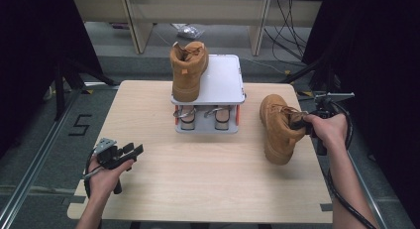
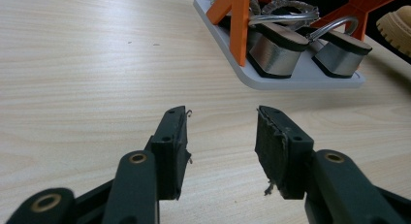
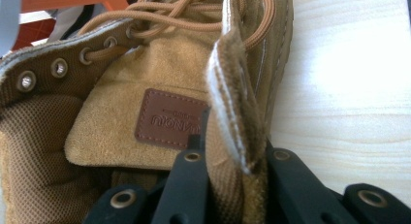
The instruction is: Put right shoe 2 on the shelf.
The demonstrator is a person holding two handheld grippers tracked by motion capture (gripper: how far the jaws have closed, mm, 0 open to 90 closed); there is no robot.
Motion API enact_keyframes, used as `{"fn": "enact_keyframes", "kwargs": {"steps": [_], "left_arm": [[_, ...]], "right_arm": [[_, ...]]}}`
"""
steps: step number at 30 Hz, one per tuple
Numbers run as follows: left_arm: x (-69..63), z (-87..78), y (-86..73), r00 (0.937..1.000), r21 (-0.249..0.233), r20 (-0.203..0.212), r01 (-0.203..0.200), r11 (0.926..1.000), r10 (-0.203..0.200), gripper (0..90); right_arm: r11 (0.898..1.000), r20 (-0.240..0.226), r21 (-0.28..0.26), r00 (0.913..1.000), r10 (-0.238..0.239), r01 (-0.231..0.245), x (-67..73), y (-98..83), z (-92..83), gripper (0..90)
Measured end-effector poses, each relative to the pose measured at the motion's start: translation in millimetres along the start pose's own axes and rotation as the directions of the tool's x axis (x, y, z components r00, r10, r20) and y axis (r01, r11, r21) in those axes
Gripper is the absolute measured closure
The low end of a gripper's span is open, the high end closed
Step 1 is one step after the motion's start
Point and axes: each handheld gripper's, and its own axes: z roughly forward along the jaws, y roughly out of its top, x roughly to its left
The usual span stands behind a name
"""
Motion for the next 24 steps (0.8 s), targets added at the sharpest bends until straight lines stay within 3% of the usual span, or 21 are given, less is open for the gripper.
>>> {"fn": "enact_keyframes", "kwargs": {"steps": [1, 2, 7, 10, 14, 20, 24], "left_arm": [[-0.1, 0.4, -0.4, 1.0000, 0.002, 0.002, -0.002, 1.0000, 0.002, 54.1], [-0.4, 0.6, -0.8, 1.0000, 0.003, 0.006, 0.000, 1.0000, 0.000, 54.1], [-0.2, 0.5, -2.6, 1.0000, 0.006, 0.003, 0.000, 1.0000, 0.000, 54.1], [-0.5, 0.2, -3.2, 1.0000, 0.007, 0.003, 0.003, 1.0000, -0.003, 54.1], [-1.1, 0.6, -3.7, 1.0000, 0.007, 0.004, 0.006, 1.0000, -0.006, 54.3], [-1.4, 1.0, -4.0, 1.0000, 0.010, 0.005, 0.003, 0.9999, -0.003, 54.3], [-1.6, 0.7, -3.7, 1.0000, 0.011, 0.005, 0.004, 0.9999, -0.004, 54.4]], "right_arm": [[0.999, 0.001, 0.015, 0.9988, 0.049, -0.049, 4.8, 1.0, -1.7, 85.3], [0.998, -0.003, 0.012, 0.9979, 0.064, -0.064, 7.3, 1.7, -2.0, 85.3], [0.999, -0.012, -0.006, 0.9992, 0.037, -0.037, 12.5, 5.5, -4.8, 85.3], [0.998, -0.022, -0.013, 0.9981, 0.057, -0.057, 16.7, 6.9, -6.7, 85.4], [0.999, -0.034, -0.030, 0.9989, 0.030, -0.031, 18.7, 9.4, -9.9, 85.4], [0.997, -0.055, -0.055, 0.9974, 0.047, -0.050, 26.2, 14.1, -16.6, 85.4], [0.997, -0.058, -0.073, 0.9980, 0.022, -0.027, 29.8, 17.5, -18.7, 85.4]]}}
